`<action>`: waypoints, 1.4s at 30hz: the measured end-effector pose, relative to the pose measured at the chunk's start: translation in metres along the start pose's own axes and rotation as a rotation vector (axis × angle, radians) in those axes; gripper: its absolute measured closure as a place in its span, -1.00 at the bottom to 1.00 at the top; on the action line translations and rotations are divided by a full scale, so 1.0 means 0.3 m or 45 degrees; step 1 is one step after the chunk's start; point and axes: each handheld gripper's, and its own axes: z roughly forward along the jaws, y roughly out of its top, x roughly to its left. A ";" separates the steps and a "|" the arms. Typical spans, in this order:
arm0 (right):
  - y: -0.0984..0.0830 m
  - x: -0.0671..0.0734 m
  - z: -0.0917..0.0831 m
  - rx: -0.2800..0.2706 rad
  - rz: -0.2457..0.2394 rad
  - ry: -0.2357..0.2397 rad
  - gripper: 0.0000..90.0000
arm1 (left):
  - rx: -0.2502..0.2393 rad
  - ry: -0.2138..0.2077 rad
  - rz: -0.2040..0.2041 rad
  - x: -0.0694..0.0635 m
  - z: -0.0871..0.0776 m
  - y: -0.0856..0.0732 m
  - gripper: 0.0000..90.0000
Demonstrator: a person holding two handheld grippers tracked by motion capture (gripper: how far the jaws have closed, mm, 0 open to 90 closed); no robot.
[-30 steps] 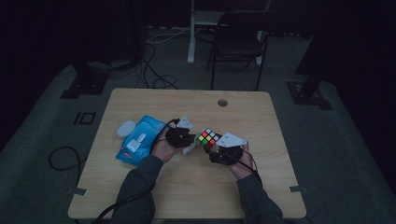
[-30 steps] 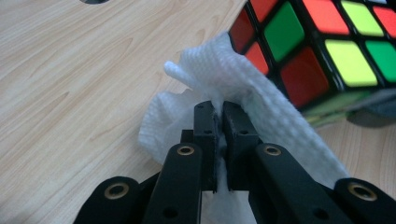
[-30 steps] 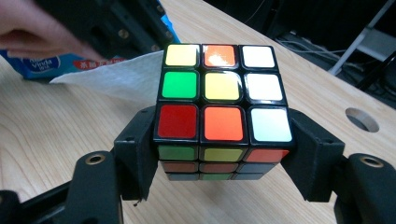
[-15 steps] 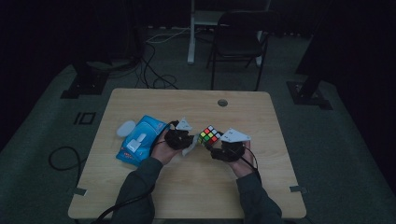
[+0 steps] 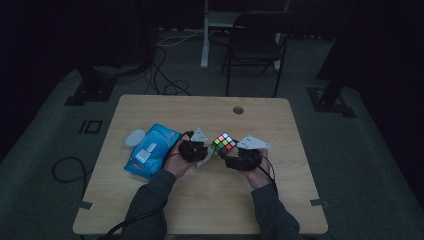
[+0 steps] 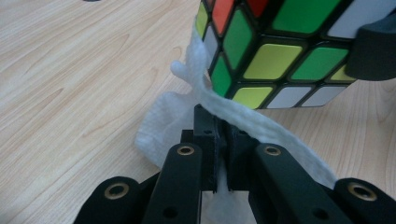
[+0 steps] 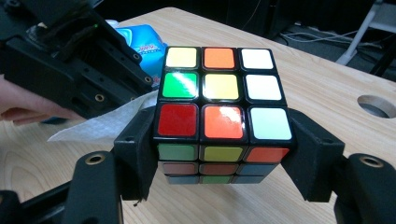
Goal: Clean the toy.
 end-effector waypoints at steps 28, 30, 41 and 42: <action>0.007 -0.032 0.007 -0.030 0.176 0.029 -0.24 | -0.026 -0.042 0.122 -0.104 0.046 0.014 0.91; 0.005 -0.034 0.007 -0.029 0.183 0.030 -0.24 | -0.030 -0.035 0.120 -0.102 0.048 0.013 0.91; 0.002 -0.037 0.005 -0.037 0.209 0.051 -0.23 | -0.056 0.047 0.073 -0.055 0.017 0.011 0.91; 0.002 -0.038 0.004 -0.039 0.210 0.054 -0.23 | -0.057 0.056 0.074 -0.049 0.012 0.011 0.91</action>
